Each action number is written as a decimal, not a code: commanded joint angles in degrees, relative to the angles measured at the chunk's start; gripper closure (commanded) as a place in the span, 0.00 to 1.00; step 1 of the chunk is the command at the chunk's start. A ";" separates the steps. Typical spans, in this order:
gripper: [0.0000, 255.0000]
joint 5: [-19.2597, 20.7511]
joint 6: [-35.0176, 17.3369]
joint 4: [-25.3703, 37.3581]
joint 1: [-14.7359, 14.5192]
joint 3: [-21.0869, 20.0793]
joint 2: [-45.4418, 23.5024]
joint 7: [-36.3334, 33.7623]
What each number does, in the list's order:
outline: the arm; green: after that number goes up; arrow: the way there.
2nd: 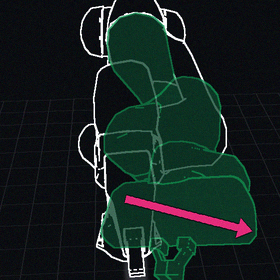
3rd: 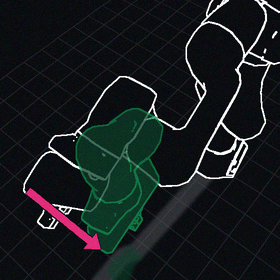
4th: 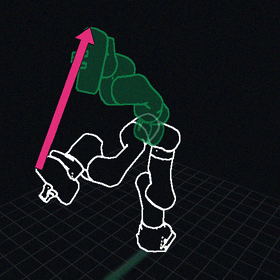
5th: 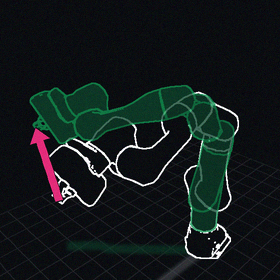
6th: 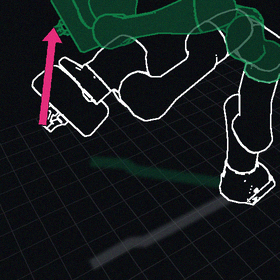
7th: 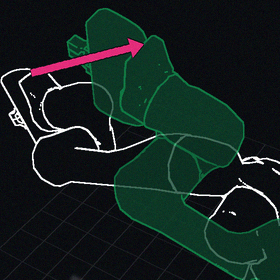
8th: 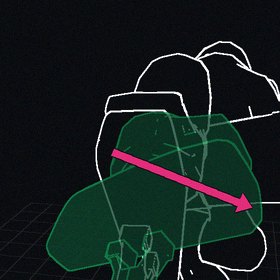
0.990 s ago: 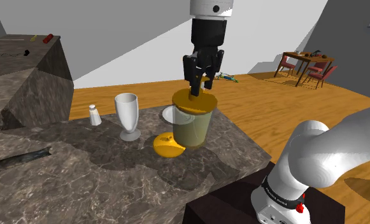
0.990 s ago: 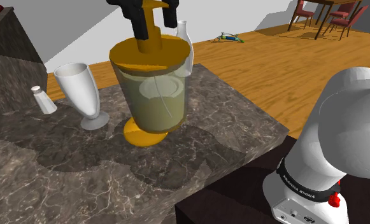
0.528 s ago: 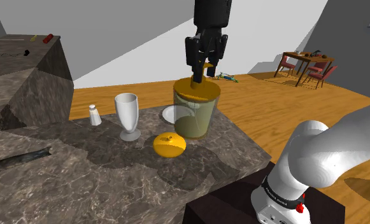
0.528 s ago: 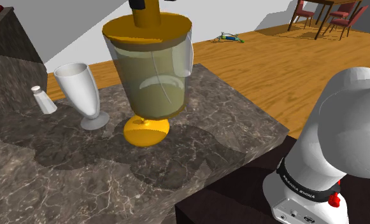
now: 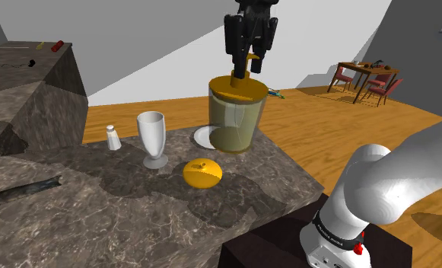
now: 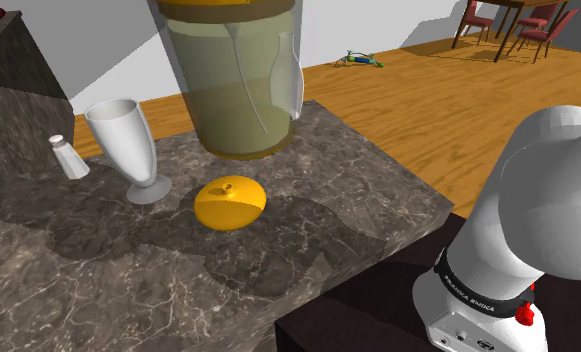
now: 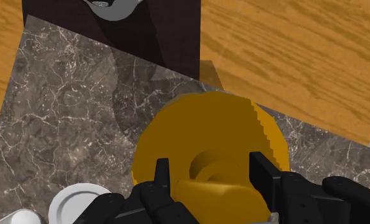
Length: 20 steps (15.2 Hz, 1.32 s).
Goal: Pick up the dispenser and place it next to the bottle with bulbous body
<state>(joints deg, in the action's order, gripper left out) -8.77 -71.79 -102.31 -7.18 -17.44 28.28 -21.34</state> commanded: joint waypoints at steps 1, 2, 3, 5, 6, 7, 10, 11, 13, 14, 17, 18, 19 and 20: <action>1.00 0.19 1.52 2.54 0.12 -0.03 -1.02 -0.22; 1.00 0.27 2.29 3.78 0.18 -0.06 -1.50 -0.34; 1.00 0.36 3.07 5.05 0.23 -0.09 -1.99 -0.47; 1.00 0.53 4.65 7.65 0.33 -0.17 -3.03 -0.74; 1.00 0.57 5.02 8.27 0.35 -0.19 -3.28 -0.80; 1.00 1.11 5.03 7.90 0.66 0.98 -3.06 0.80; 1.00 2.86 4.99 7.17 1.62 4.38 -2.77 5.51; 1.00 3.47 4.95 7.05 1.94 5.49 -2.80 7.05; 1.00 4.68 4.84 7.01 2.64 7.65 -3.05 10.12; 1.00 5.29 4.77 7.09 2.98 8.72 -3.26 11.63; 1.00 7.07 4.50 7.70 4.06 11.86 -4.28 16.13; 1.00 7.65 4.40 8.03 4.43 12.89 -4.74 17.62; 1.00 8.20 4.29 8.43 4.78 13.92 -5.26 19.09; 1.00 8.74 4.19 8.90 5.15 14.93 -5.84 20.56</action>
<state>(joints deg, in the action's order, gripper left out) -0.64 -66.86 -93.17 -2.41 -3.63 22.92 -2.50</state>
